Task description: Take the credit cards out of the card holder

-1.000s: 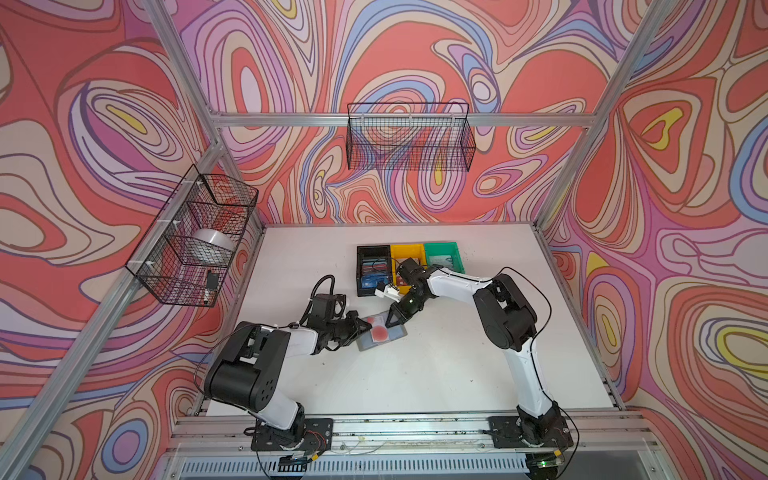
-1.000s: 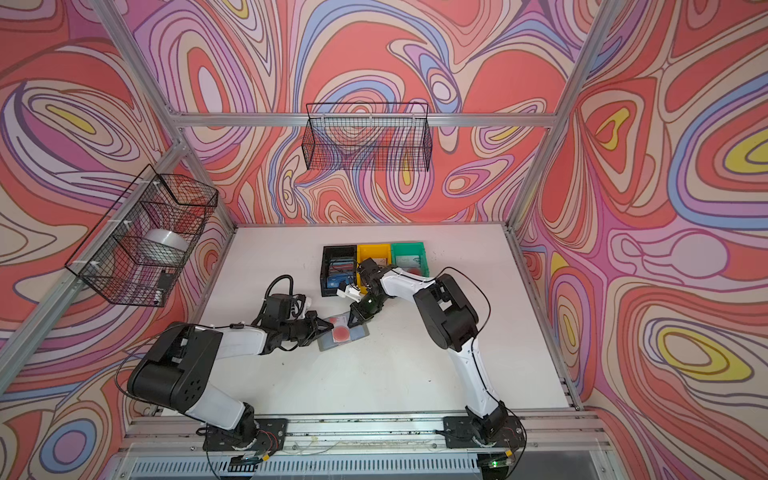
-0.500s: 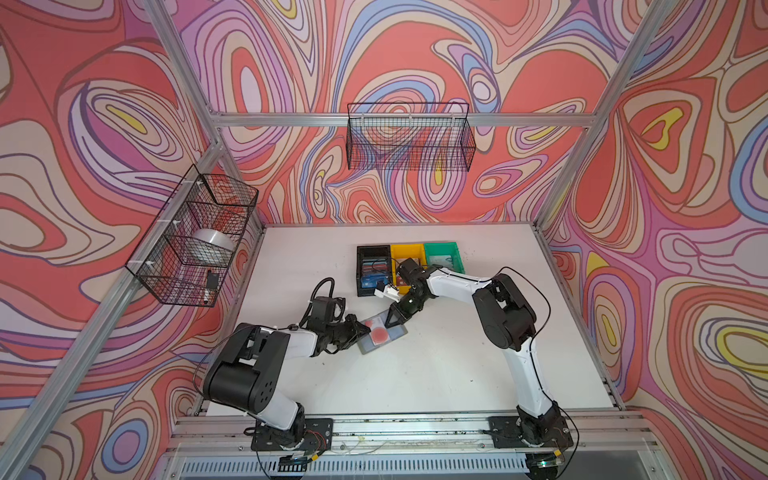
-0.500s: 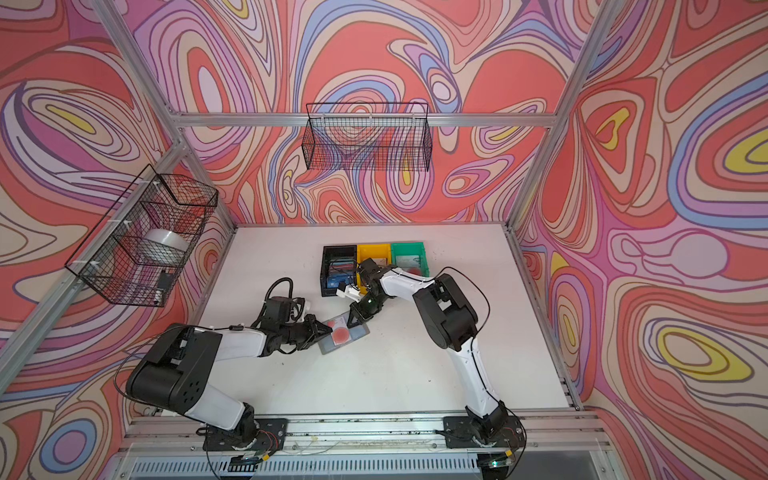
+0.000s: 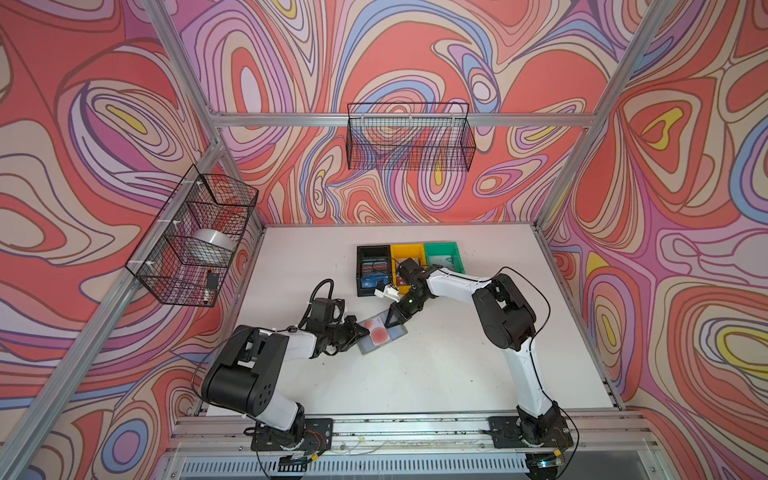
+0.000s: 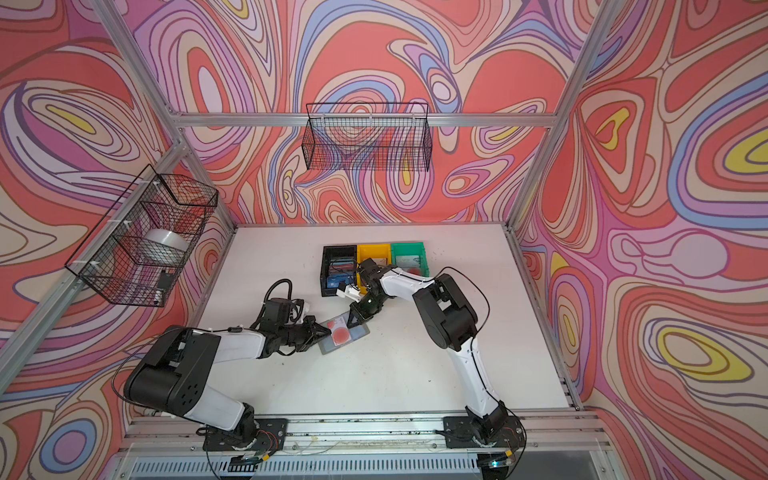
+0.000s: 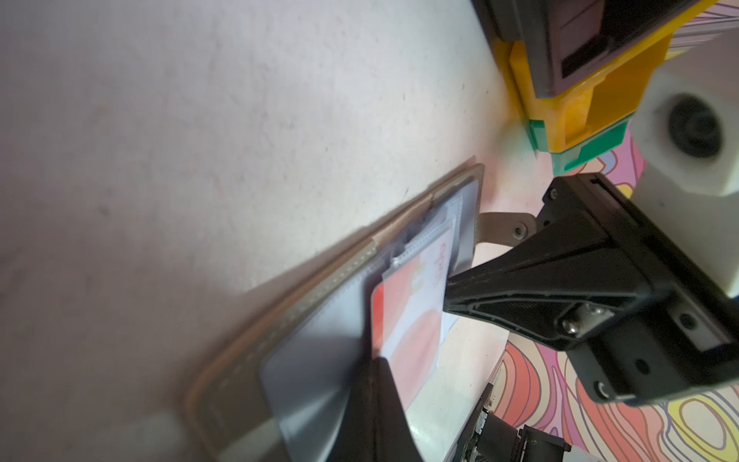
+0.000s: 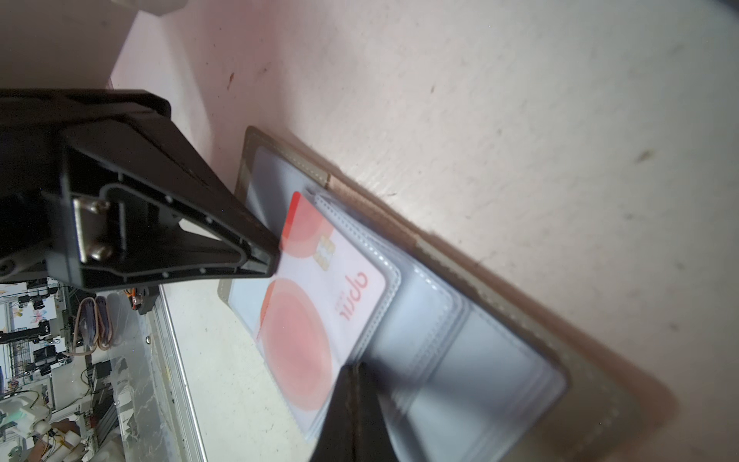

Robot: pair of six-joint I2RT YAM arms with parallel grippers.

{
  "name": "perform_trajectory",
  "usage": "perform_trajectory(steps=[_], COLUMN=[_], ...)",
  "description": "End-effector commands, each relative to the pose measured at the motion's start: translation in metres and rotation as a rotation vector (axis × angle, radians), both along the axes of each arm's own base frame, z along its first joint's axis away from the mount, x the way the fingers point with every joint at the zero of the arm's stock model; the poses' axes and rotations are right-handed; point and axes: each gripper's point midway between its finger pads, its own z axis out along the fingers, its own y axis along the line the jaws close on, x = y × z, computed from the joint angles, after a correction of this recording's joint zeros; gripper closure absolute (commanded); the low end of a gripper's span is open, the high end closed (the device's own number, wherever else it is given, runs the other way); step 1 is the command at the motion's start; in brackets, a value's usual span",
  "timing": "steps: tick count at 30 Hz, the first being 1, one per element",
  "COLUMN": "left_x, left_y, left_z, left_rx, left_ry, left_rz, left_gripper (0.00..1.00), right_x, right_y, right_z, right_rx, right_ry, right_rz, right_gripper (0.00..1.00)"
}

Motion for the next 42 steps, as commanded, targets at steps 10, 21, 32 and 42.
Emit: perform_trajectory(steps=[10, 21, 32, 42], left_x=[-0.005, -0.009, -0.019, -0.014], left_y=[0.0, 0.008, 0.023, 0.024], left_z=[-0.005, 0.01, 0.014, 0.018], left_rx=[-0.001, -0.03, 0.008, -0.006], left_ry=[0.021, -0.024, -0.021, -0.051], left_rz=[0.01, 0.025, 0.045, 0.063], left_gripper=[1.0, 1.0, 1.0, 0.8], right_x=[-0.008, -0.01, -0.01, -0.011], right_y=[-0.008, -0.007, -0.006, -0.004], right_z=[-0.031, -0.035, -0.034, -0.033], right_rx=[-0.086, -0.088, -0.082, -0.076], right_ry=[0.047, 0.065, 0.076, 0.088], right_rz=[-0.001, 0.0, 0.002, 0.006], right_gripper=[1.0, 1.0, 1.0, 0.99])
